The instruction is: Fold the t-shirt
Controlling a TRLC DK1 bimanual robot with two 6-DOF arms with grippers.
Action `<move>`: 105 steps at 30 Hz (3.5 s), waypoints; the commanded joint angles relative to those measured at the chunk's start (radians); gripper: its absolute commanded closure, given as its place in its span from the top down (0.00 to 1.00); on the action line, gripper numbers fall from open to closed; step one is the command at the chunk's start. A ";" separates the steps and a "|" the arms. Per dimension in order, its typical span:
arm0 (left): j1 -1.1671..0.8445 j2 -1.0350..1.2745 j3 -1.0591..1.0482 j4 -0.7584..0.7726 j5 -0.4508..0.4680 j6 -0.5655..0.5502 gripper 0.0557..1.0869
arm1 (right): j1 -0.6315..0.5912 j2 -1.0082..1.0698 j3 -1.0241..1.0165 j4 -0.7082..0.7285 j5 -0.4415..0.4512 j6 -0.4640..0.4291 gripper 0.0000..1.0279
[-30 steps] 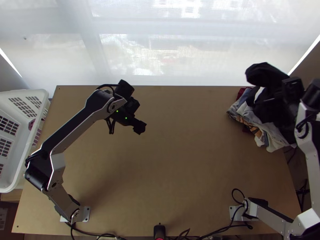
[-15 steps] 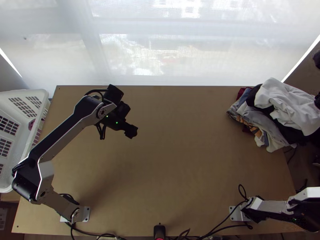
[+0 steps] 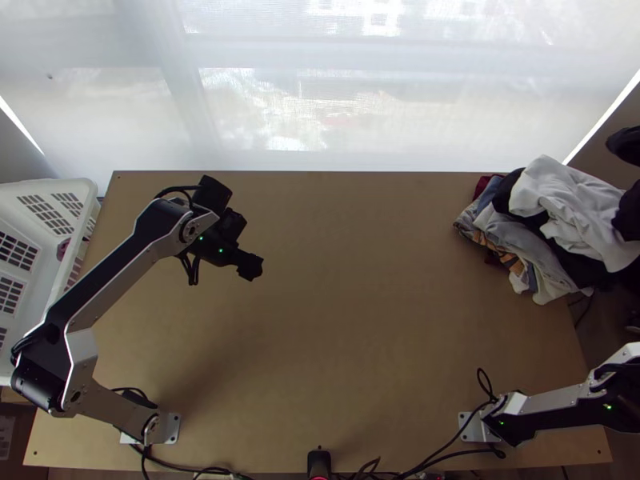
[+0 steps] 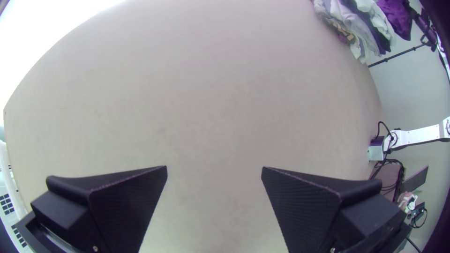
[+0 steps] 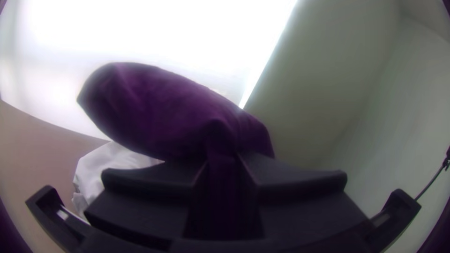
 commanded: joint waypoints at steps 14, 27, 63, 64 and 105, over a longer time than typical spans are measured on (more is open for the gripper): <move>0.070 -0.044 -0.062 0.002 -0.001 0.000 0.95 | 0.285 -0.018 -0.501 0.215 0.107 0.020 0.03; 0.065 -0.038 -0.062 0.013 0.001 -0.005 0.95 | 0.201 -0.105 -0.602 0.226 0.111 0.028 0.96; 0.084 -0.157 -0.285 0.033 0.001 -0.017 0.95 | 0.379 0.237 -0.489 0.350 0.245 0.147 0.96; 0.084 -0.157 -0.288 0.033 0.001 -0.019 0.95 | 0.383 0.242 -0.512 0.367 0.248 0.147 0.96; 0.074 -0.219 -0.279 0.087 0.002 -0.040 0.95 | 0.442 -0.163 -0.436 0.214 0.251 0.143 0.96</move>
